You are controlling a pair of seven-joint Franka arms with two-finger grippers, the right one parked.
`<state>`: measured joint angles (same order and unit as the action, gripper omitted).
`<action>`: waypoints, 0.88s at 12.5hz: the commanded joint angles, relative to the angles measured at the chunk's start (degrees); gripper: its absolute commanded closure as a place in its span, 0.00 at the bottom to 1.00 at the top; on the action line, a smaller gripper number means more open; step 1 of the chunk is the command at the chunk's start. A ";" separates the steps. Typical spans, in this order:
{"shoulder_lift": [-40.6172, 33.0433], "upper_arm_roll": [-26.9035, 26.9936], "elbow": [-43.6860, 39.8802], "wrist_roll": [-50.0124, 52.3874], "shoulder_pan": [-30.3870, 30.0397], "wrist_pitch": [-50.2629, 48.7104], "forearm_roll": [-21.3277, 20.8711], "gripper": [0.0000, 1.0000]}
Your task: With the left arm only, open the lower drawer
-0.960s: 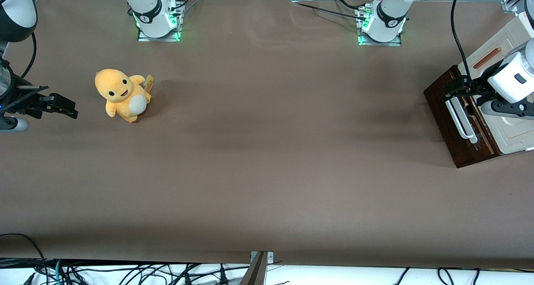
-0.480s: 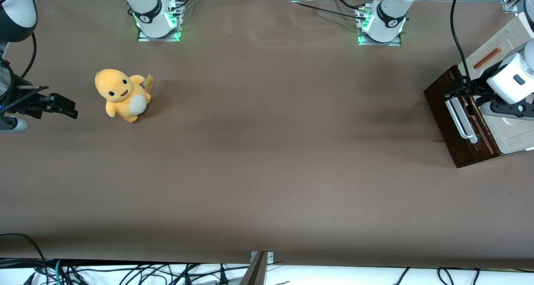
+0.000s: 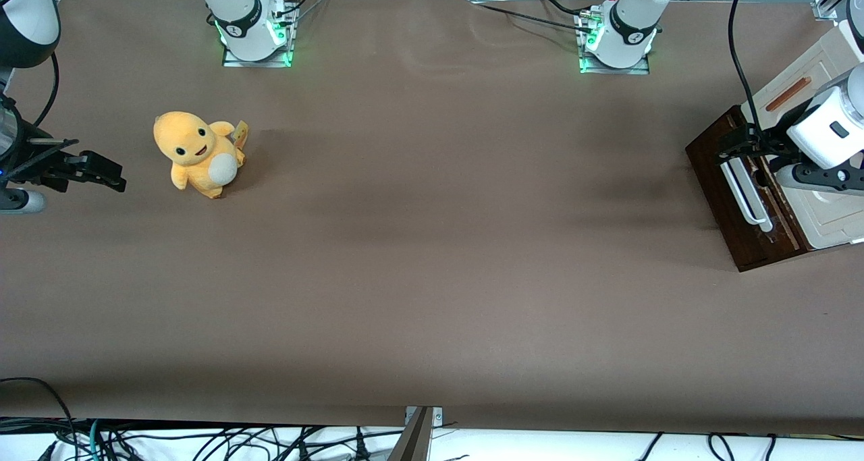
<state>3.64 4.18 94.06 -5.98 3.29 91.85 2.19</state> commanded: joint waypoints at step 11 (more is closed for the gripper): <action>0.49 -0.14 -0.73 1.05 -0.04 -1.06 0.53 0.00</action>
<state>3.87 4.12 94.07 -5.67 3.29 91.68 2.19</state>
